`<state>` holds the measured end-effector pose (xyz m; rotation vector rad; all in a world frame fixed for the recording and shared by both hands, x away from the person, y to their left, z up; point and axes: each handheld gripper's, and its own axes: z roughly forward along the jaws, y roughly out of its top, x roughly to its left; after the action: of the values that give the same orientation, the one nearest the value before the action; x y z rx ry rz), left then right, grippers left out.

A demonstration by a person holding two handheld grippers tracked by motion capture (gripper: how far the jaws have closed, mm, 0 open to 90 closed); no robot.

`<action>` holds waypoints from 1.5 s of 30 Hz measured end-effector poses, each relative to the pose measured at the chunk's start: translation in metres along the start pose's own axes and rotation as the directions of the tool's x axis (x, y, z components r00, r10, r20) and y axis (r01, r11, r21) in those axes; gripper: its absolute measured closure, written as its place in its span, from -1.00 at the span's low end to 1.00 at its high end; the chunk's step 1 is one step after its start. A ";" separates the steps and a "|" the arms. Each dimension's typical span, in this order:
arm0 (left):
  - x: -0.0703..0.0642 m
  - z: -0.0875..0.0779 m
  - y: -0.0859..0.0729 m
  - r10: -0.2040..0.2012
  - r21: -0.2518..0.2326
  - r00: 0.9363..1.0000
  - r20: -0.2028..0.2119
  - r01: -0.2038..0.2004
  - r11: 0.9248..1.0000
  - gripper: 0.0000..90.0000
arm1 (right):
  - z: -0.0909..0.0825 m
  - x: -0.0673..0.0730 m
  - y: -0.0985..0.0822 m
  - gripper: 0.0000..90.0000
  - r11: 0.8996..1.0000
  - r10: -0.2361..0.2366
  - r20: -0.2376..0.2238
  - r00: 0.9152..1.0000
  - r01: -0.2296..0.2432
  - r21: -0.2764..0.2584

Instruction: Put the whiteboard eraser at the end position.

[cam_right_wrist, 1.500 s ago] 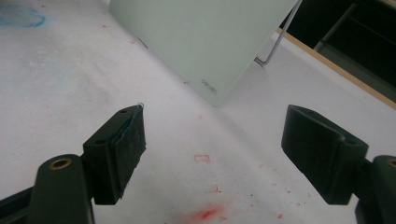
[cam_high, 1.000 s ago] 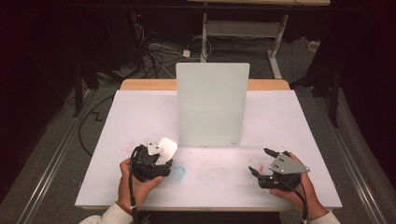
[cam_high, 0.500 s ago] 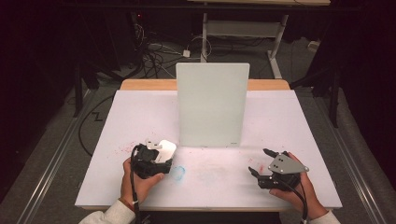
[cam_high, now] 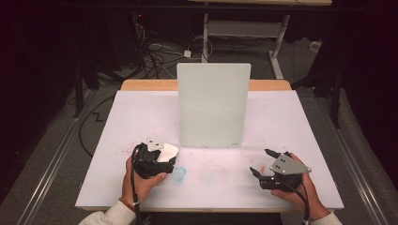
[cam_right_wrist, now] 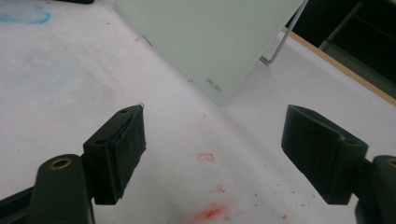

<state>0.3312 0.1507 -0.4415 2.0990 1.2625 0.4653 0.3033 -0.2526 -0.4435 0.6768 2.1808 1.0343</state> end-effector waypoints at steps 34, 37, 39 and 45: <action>0.017 -0.019 0.017 0.405 -0.309 0.914 -0.029 -0.393 0.866 -0.61 | -0.005 -0.003 0.001 -0.51 0.999 0.042 0.044 0.998 -0.041 -0.032; 0.018 -0.024 0.014 0.419 -0.319 0.907 -0.049 -0.411 0.854 -0.61 | -0.008 -0.005 0.000 -0.51 0.998 0.049 0.055 0.997 -0.047 -0.040; 0.017 -0.026 0.011 0.436 -0.317 0.898 -0.055 -0.429 0.846 -0.61 | -0.009 -0.006 0.000 -0.51 0.998 0.055 0.060 0.997 -0.053 -0.043; 0.013 -0.031 0.002 0.478 -0.315 0.876 -0.068 -0.474 0.822 -0.61 | -0.014 -0.007 -0.002 -0.50 0.997 0.063 0.082 0.995 -0.059 -0.048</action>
<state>0.3209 0.1718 -0.4179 2.1079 0.5786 0.8145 0.2978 -0.2656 -0.4363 0.7570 2.0704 1.0643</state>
